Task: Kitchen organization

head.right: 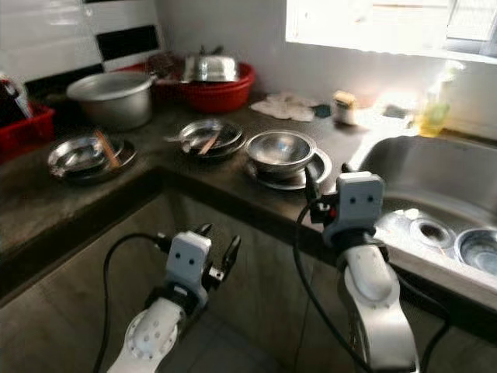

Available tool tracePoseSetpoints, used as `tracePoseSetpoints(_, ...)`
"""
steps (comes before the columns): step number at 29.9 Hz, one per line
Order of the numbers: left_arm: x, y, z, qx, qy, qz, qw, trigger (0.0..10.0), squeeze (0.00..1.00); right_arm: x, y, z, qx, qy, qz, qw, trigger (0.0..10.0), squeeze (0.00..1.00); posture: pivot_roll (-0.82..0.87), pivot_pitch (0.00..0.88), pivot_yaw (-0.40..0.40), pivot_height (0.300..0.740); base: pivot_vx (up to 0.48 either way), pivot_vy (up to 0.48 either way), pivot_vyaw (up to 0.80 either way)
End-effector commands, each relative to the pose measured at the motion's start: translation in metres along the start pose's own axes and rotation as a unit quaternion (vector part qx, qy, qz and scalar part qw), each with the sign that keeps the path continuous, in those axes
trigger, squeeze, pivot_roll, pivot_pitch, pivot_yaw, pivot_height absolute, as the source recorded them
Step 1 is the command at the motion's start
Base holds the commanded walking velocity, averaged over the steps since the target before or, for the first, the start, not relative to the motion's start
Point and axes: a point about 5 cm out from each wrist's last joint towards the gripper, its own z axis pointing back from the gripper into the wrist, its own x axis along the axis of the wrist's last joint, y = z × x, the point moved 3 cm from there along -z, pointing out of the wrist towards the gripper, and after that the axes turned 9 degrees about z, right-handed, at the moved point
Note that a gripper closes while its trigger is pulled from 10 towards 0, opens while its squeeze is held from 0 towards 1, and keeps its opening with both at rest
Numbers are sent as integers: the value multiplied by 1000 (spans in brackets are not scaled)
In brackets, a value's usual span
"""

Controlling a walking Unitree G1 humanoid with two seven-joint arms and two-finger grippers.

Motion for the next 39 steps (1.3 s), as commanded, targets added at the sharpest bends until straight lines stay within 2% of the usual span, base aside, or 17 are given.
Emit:
tracePoseSetpoints(1,4,-3,-1,0,-7,12,1000,10000,0,6,-6,-4,-2,-10,5,1000,10000,0,194,0,-40,740,0,0,800)
tracePoseSetpoints(10,4,-1,-1,8,-7,13,1000,10000,0,14,-7,-14,15,-23,-11,1000,10000,0,196,0,-46,740,0,0,0)
tracePoseSetpoints(19,3,-5,-1,-1,-3,23,1000,10000,0,0,-4,-22,63,14,12,998,10000,0,191,8,-48,740,0,0,0)
tracePoseSetpoints(22,1,-10,0,-16,0,32,999,10000,0,-5,-3,-38,104,30,30,994,10000,0,186,15,-46,740,0,0,0)
tracePoseSetpoints(24,3,-18,1,-37,-2,45,998,10000,0,0,-8,-59,140,32,36,989,10000,0,186,21,-49,740,0,0,0)
tracePoseSetpoints(27,4,-22,3,-48,-3,55,997,10000,0,4,-11,-69,165,33,50,984,10000,0,188,29,-57,740,0,0,0)
tracePoseSetpoints(29,3,-24,4,-53,1,55,997,10000,0,3,-16,-77,178,53,35,982,10000,0,189,34,-63,740,0,0,0)
tracePoseSetpoints(30,2,-25,5,-53,3,56,997,10000,0,2,-21,-83,180,62,39,981,10000,1000,192,39,-69,740,0,0,0)
tracePoseSetpoints(33,0,-26,7,-51,6,58,997,10000,0,-3,-29,-91,197,80,72,974,10000,1000,196,44,-76,740,0,0,0)
tracePoseSetpoints(35,0,-26,8,-50,7,58,997,10000,0,-7,-30,-92,207,97,64,971,10000,1000,200,48,-81,740,0,0,0)
tracePoseSetpoints(36,0,-27,9,-49,8,59,997,10000,0,-10,-29,-92,222,108,63,967,10000,0,200,48,-81,740,0,0,0)
tracePoseSetpoints(37,0,-27,9,-49,8,59,997,10000,0,-10,-29,-92,222,108,63,967,10000,0,200,48,-81,740,0,0,0)
tracePoseSetpoints(39,-1,-27,10,-48,10,60,997,10000,0,-18,-29,-93,254,138,67,955,10000,0,200,54,-79,740,0,0,0)
